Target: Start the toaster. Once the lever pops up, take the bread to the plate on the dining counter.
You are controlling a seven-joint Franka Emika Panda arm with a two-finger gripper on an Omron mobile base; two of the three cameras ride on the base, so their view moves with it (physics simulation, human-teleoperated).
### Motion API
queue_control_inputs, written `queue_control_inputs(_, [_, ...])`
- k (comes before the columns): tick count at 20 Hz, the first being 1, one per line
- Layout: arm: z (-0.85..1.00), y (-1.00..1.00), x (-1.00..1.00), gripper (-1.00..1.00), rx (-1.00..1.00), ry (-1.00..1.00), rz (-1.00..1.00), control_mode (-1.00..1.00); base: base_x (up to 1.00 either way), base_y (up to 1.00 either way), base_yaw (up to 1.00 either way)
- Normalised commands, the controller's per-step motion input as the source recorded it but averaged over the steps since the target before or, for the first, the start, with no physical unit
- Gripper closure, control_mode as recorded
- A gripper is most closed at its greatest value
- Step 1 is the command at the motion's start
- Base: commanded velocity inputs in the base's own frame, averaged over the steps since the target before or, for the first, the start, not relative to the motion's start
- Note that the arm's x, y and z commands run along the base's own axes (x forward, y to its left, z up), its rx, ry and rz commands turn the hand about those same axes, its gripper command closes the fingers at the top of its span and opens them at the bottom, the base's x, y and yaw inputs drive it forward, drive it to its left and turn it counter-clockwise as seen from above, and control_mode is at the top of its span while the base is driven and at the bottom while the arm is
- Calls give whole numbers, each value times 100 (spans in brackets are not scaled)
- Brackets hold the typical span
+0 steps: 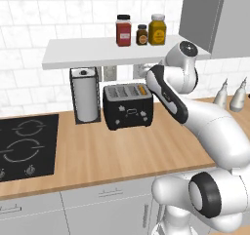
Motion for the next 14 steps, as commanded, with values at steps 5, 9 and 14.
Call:
queue_control_inputs(5, [0,0,0,-100,0,0,0,-100,0,0,0])
queue_control_inputs(9, [0,0,0,-100,0,0,0,-100,0,0,0])
queue_control_inputs(14, [0,0,0,-100,0,0,0,-100,0,0,0])
